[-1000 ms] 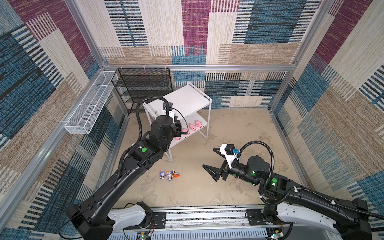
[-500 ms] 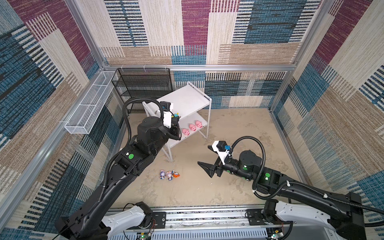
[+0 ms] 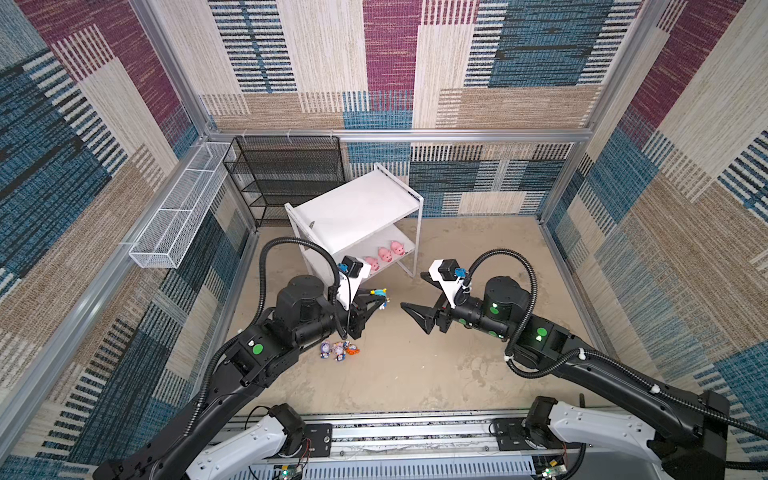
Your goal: Place and organize the plastic toys onto the shelf
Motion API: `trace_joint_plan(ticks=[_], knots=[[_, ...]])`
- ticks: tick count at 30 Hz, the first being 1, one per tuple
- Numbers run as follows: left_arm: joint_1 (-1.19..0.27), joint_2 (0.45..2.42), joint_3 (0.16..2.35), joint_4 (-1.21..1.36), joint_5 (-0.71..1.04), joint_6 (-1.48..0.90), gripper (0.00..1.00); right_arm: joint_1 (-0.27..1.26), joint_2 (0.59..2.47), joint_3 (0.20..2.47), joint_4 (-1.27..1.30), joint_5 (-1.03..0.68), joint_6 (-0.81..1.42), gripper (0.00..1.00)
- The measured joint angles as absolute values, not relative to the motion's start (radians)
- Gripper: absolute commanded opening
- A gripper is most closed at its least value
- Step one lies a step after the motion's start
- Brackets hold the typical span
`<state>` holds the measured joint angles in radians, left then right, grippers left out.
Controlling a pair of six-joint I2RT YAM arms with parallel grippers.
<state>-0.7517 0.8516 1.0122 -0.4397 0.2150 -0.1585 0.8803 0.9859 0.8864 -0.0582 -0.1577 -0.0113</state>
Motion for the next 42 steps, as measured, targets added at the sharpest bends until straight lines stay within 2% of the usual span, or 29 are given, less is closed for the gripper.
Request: trace_joint_plan(ticks=[4,10,14,18,23,33,42], knots=[[-0.839,0.834,0.953,-0.408,0.215,-0.154,0.0,0.869,0.951,0.871,-0.083,-0.25,-0.009,0.82],[-0.881,0.809,0.892,-0.386,0.224,-0.128,0.0,0.849,0.982,0.896,-0.139,-0.366,0.021,0.81],[-0.883,0.782,0.824,-0.328,0.213,-0.124,0.0,0.847,0.987,0.883,-0.163,-0.382,0.042,0.81],[-0.909,0.813,0.688,-0.202,0.15,-0.136,0.0,0.839,0.987,0.848,-0.186,-0.29,0.093,0.81],[-1.042,0.921,0.504,0.017,0.01,-0.157,0.0,0.834,0.979,0.774,-0.207,-0.134,0.178,0.82],[-1.231,1.243,0.302,0.595,-0.324,-0.109,0.0,0.831,0.907,0.669,-0.249,0.103,0.32,0.84],[-1.285,1.605,0.26,1.015,-0.424,-0.099,0.0,0.83,0.868,0.573,-0.251,0.14,0.384,0.85]])
